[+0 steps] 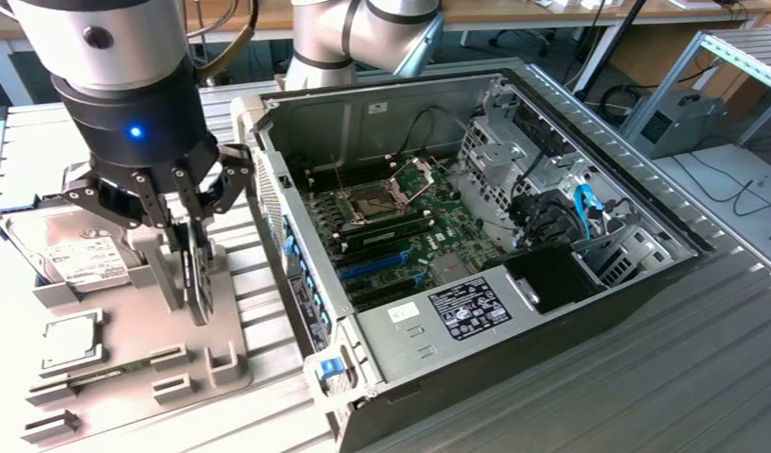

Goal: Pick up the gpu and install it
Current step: 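Pick up the gpu and move the gpu toward the slot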

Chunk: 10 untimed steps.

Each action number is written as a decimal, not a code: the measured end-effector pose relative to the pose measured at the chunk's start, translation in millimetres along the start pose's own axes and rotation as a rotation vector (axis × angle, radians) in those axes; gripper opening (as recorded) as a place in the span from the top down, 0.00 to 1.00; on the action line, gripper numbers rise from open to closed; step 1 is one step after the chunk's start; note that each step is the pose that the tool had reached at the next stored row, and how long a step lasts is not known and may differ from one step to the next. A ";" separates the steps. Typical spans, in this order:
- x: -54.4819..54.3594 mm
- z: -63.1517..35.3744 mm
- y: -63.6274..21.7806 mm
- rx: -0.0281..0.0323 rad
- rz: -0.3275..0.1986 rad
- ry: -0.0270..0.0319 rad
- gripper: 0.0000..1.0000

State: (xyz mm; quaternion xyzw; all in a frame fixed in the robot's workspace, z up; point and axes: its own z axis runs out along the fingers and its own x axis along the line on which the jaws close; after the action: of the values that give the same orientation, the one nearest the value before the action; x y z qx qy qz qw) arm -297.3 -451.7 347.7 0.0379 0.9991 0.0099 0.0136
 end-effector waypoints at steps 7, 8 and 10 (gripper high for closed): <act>-0.5 -19.3 0.4 -0.0001 0.000 -0.0001 0.74; -0.6 -21.2 0.4 -0.0001 0.000 -0.0001 0.74; -0.7 -25.7 0.5 -0.0001 0.000 -0.0001 0.74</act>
State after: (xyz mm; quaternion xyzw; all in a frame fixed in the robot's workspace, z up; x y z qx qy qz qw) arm -297.3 -451.7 373.4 0.0379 0.9991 0.0100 0.0137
